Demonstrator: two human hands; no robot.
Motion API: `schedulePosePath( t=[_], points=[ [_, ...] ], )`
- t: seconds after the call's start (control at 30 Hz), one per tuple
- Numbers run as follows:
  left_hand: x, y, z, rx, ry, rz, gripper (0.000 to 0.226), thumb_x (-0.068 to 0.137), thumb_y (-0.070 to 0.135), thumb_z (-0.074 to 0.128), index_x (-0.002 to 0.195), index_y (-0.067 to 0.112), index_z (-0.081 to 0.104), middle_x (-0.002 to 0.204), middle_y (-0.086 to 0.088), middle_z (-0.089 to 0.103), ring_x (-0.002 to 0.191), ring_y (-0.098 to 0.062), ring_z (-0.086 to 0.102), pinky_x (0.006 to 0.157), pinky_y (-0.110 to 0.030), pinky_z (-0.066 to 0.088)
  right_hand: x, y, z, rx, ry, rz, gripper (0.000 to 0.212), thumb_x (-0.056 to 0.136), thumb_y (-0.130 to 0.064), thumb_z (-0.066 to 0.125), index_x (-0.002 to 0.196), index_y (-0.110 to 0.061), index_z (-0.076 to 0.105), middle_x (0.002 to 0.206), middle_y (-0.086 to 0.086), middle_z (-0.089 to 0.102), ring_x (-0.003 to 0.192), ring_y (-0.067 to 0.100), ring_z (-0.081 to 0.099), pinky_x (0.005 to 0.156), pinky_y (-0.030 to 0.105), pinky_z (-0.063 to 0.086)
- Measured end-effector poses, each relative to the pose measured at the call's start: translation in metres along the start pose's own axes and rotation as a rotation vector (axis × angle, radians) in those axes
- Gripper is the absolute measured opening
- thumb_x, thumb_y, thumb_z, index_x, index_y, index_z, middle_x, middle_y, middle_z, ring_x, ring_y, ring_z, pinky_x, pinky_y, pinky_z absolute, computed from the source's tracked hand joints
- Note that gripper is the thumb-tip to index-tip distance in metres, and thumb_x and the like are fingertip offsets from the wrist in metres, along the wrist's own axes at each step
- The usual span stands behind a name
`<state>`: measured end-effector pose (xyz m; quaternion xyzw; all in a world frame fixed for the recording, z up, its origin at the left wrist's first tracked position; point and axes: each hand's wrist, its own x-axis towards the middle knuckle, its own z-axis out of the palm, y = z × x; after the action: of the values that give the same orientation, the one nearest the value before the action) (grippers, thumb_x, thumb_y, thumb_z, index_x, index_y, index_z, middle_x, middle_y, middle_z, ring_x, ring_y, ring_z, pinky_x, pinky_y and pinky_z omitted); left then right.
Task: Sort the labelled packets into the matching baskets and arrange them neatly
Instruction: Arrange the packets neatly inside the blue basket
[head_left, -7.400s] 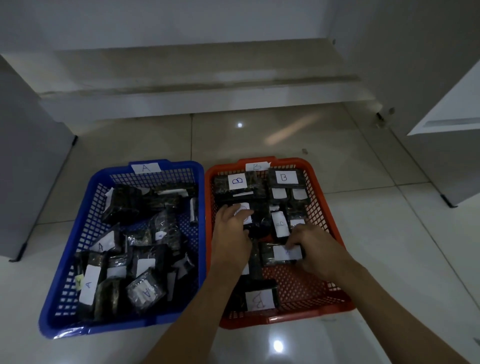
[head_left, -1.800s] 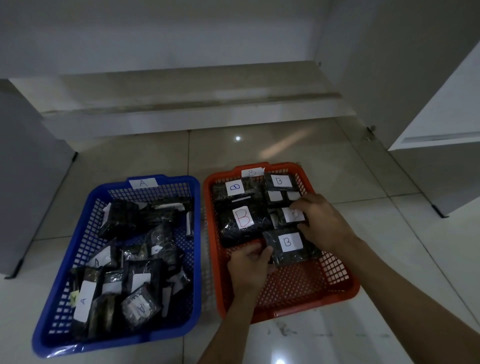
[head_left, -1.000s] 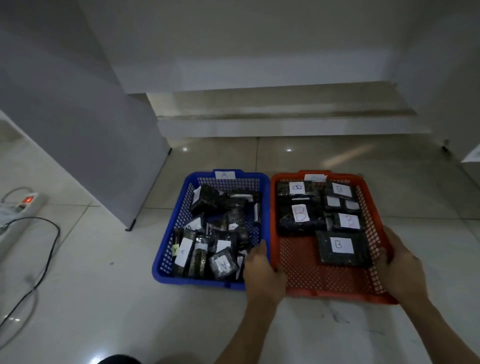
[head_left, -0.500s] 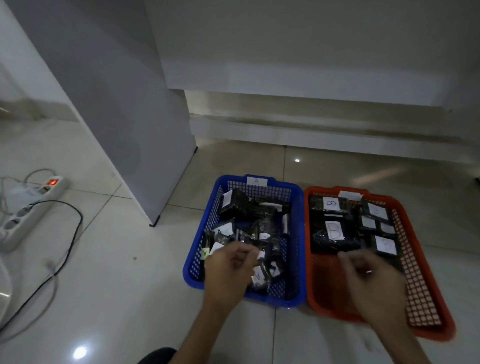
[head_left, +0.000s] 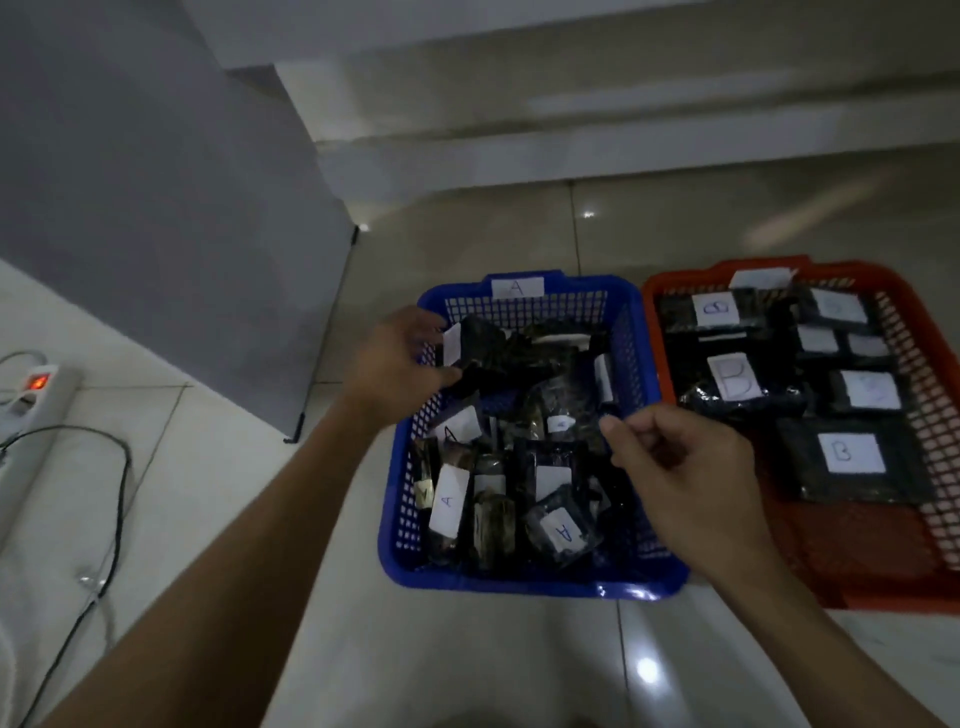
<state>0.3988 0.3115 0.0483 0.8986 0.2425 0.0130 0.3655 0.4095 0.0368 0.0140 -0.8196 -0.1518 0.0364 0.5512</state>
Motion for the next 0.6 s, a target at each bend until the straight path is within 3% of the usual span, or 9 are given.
schedulePosePath(
  t=[0.13, 0.2, 0.27, 0.4, 0.5, 0.6],
  points=[
    [0.052, -0.003, -0.002, 0.243, -0.215, 0.050, 0.096, 0.060, 0.024, 0.093, 0.141, 0.019, 0.042, 0.138, 0.001, 0.052, 0.118, -0.010, 0.045, 0.091, -0.023, 0.037, 0.020, 0.005, 0.004, 0.026, 0.030, 0.027, 0.020, 0.091, -0.027, 0.071, 0.072, -0.022, 0.070, 0.066, -0.006, 0.068, 0.065, 0.012, 0.066, 0.063, 0.019, 0.052],
    [0.069, -0.006, 0.003, 0.405, -0.277, 0.083, 0.110, 0.054, 0.035, 0.094, 0.146, 0.023, 0.035, 0.144, 0.001, 0.046, 0.128, -0.018, 0.042, 0.101, -0.031, 0.038, 0.031, 0.004, 0.007, 0.031, 0.025, 0.011, 0.020, 0.091, -0.026, 0.070, 0.073, -0.021, 0.069, 0.066, -0.005, 0.067, 0.066, 0.014, 0.065, 0.064, 0.020, 0.052],
    [0.076, -0.006, 0.013, 0.571, -0.311, 0.122, 0.112, 0.052, 0.046, 0.092, 0.145, 0.027, 0.034, 0.146, 0.000, 0.043, 0.133, -0.025, 0.036, 0.107, -0.042, 0.033, 0.042, -0.001, 0.007, 0.016, 0.026, -0.012, 0.019, 0.092, -0.027, 0.070, 0.073, -0.021, 0.070, 0.066, -0.005, 0.067, 0.066, 0.015, 0.064, 0.063, 0.017, 0.051],
    [0.075, -0.008, 0.032, 0.701, -0.274, 0.184, 0.095, 0.054, 0.055, 0.086, 0.135, 0.032, 0.042, 0.138, 0.000, 0.046, 0.134, -0.025, 0.030, 0.103, -0.046, 0.027, 0.058, -0.011, 0.002, -0.022, 0.006, -0.051, 0.020, 0.092, -0.027, 0.070, 0.073, -0.022, 0.069, 0.065, -0.007, 0.065, 0.066, 0.013, 0.063, 0.061, 0.015, 0.048],
    [0.074, -0.012, 0.024, 0.436, -0.188, 0.219, 0.086, 0.055, 0.047, 0.090, 0.130, 0.029, 0.051, 0.129, 0.005, 0.057, 0.124, -0.020, 0.048, 0.099, -0.037, 0.042, 0.071, -0.016, 0.000, -0.079, -0.021, -0.068, 0.018, 0.092, -0.024, 0.071, 0.074, -0.022, 0.069, 0.065, -0.010, 0.065, 0.067, 0.009, 0.064, 0.060, 0.010, 0.045],
    [0.070, -0.016, 0.001, -0.046, -0.066, 0.216, 0.075, 0.056, 0.021, 0.095, 0.122, 0.021, 0.059, 0.106, 0.015, 0.061, 0.093, 0.004, 0.059, 0.077, -0.008, 0.048, 0.091, -0.011, 0.011, -0.230, -0.181, -0.031, 0.008, 0.090, -0.026, 0.071, 0.082, -0.027, 0.073, 0.075, -0.016, 0.069, 0.073, -0.001, 0.064, 0.065, 0.009, 0.047]
  ],
)
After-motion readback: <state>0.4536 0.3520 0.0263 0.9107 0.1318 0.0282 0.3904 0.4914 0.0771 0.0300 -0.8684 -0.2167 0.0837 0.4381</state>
